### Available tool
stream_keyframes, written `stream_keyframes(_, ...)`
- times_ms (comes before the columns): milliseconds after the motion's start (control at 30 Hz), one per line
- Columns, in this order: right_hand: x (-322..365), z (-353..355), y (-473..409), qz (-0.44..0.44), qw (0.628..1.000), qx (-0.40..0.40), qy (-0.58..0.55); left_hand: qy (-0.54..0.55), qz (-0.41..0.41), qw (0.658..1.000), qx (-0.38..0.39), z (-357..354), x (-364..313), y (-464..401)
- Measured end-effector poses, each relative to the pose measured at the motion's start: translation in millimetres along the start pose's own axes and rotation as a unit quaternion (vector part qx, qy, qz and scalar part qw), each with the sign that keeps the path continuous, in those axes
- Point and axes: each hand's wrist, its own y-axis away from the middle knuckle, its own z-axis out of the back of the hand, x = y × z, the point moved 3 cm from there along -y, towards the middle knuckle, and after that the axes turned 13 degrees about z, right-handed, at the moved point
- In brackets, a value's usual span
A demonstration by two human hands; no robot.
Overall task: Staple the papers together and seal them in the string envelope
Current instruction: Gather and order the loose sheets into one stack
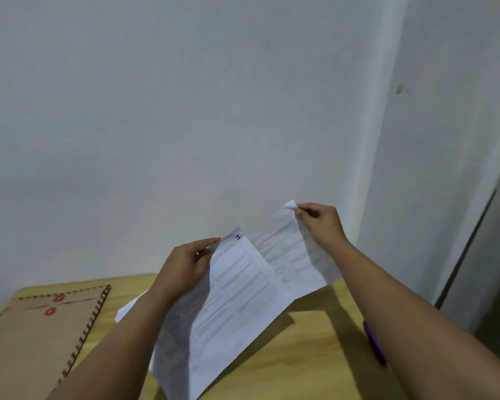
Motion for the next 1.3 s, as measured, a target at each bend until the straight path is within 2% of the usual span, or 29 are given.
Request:
stream_keyframes(167, 52, -23, 4, 0.005, 0.996, 0.076, -0.039, 0.028, -0.019, 0.999, -0.02, 38, -25, 19)
stream_keyframes(367, 82, -58, 25, -0.06, 0.979, 0.148, -0.125, 0.049, -0.045, 0.998, -0.017, 60, -47, 34)
stream_keyframes(567, 99, -76, 43, -0.136, 0.946, 0.198, -0.216, 0.051, -0.037, 0.998, -0.005, 66, -46, 38)
stream_keyframes(733, 98, -86, 46, -0.147, 0.934, 0.21, -0.248, 0.053, -0.021, 0.998, -0.007, 62, -39, 35)
stream_keyframes(967, 102, -92, 56, -0.112, 0.942, 0.202, -0.246, 0.057, -0.009, 0.998, -0.006, 59, -37, 37)
stream_keyframes(1133, 97, -98, 54, -0.078, 0.948, 0.202, -0.233, 0.035, 0.017, 0.999, -0.037, 58, -24, 32)
stream_keyframes(1300, 90, -101, 50, -0.065, 0.953, 0.191, -0.227, 0.019, 0.065, 0.997, 0.023, 56, -20, 27)
